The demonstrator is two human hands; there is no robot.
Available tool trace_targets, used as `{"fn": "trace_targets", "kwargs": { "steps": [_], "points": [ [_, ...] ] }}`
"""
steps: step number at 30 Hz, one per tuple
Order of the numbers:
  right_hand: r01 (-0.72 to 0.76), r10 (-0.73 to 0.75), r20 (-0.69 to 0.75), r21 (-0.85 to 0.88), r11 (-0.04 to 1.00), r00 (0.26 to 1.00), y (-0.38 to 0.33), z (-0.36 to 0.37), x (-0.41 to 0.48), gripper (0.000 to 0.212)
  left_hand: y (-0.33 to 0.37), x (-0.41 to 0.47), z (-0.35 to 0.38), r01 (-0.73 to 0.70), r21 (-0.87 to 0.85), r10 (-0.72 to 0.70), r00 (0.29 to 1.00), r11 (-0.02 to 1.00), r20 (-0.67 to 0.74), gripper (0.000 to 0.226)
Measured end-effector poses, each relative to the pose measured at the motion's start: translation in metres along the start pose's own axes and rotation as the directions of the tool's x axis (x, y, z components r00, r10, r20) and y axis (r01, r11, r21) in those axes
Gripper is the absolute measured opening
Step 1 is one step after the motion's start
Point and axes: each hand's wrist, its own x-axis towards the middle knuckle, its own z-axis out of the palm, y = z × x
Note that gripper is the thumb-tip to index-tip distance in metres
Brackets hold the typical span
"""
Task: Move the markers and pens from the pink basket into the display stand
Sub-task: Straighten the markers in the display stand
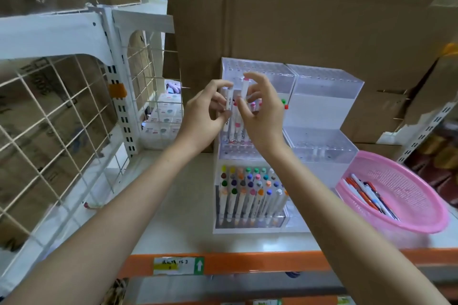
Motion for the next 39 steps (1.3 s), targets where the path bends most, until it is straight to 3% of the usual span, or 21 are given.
{"fn": "trace_targets", "kwargs": {
  "steps": [26,39],
  "points": [
    [-0.038,0.038,0.06,-0.004,0.999,0.997,0.004,0.004,-0.012,0.04,-0.008,-0.009,0.001,0.012,0.027,-0.014,0.997,1.0,0.07,0.058],
    [-0.076,0.075,0.059,0.029,0.997,0.995,0.003,-0.002,-0.016,0.042,-0.011,-0.014,0.001,-0.041,0.086,0.031,0.992,0.995,0.121,0.049]
  ]
}}
